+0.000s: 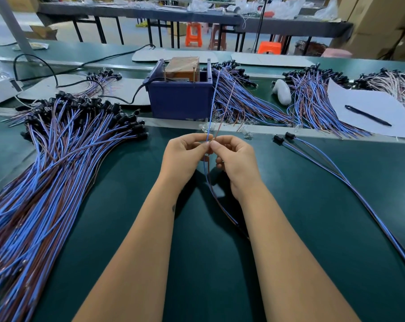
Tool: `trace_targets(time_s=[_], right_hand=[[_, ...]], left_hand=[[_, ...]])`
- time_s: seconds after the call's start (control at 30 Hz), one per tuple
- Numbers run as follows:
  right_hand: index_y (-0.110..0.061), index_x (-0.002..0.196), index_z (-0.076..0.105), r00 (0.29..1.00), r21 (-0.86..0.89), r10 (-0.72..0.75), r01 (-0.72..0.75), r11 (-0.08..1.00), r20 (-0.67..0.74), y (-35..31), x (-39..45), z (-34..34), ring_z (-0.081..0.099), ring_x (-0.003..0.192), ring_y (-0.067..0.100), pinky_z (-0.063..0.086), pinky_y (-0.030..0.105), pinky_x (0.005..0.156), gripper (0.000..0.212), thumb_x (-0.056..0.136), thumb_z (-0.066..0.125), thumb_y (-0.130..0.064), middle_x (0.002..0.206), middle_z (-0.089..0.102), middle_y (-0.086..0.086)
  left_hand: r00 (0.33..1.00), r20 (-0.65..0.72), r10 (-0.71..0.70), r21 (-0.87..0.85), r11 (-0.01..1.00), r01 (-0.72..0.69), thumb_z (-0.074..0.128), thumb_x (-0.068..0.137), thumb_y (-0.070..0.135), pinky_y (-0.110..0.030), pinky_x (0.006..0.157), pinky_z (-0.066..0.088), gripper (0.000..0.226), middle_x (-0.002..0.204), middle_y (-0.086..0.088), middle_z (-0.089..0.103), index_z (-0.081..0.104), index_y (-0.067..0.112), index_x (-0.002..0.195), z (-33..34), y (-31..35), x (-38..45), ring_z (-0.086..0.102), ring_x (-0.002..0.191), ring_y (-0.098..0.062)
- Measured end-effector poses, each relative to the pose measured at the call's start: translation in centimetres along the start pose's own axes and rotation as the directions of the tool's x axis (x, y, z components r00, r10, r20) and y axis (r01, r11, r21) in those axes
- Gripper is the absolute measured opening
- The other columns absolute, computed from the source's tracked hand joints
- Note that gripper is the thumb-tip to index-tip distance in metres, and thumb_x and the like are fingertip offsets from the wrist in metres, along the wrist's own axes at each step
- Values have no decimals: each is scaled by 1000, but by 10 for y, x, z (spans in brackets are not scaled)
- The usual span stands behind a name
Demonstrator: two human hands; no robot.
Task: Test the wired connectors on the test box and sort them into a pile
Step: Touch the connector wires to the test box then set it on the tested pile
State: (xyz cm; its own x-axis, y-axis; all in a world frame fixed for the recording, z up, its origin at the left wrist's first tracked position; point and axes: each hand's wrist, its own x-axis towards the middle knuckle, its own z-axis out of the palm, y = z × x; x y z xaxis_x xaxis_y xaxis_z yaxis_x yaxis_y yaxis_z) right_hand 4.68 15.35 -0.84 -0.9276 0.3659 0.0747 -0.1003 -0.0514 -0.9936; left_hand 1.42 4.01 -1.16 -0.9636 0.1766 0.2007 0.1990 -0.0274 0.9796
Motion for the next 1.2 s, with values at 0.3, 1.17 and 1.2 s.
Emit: trace_targets(time_s=[0.3,1.17,1.2], right_hand=[[-23,87,59,997,-128,-75,71,989,-28,1,0,-3,47,51,8,39,25,54,12,96,57,-15,63,62,-2],[-17,100,63,993,-114,-66,54,992,-100,4,7,-1,49,43,4,44,17,45,15,97,52,-7,68,58,1],[-17,101,63,993,-110,-65,53,992,-102,4,7,-1,49,43,4,44,18,45,15,98,52,-7,69,58,1]], left_hand=[[997,-78,-7,87,996,14,58,98,15,-19,53,51,19,53,10,59,70,23,109,-5,-4,3,53,51,-3],[946,-321,-41,72,995,67,56,98,18,-17,52,49,19,56,10,59,69,32,97,-33,-2,7,53,49,-3],[946,-320,-41,73,995,68,56,98,19,-17,53,50,19,54,11,60,68,33,97,-33,-2,7,53,49,-2]])
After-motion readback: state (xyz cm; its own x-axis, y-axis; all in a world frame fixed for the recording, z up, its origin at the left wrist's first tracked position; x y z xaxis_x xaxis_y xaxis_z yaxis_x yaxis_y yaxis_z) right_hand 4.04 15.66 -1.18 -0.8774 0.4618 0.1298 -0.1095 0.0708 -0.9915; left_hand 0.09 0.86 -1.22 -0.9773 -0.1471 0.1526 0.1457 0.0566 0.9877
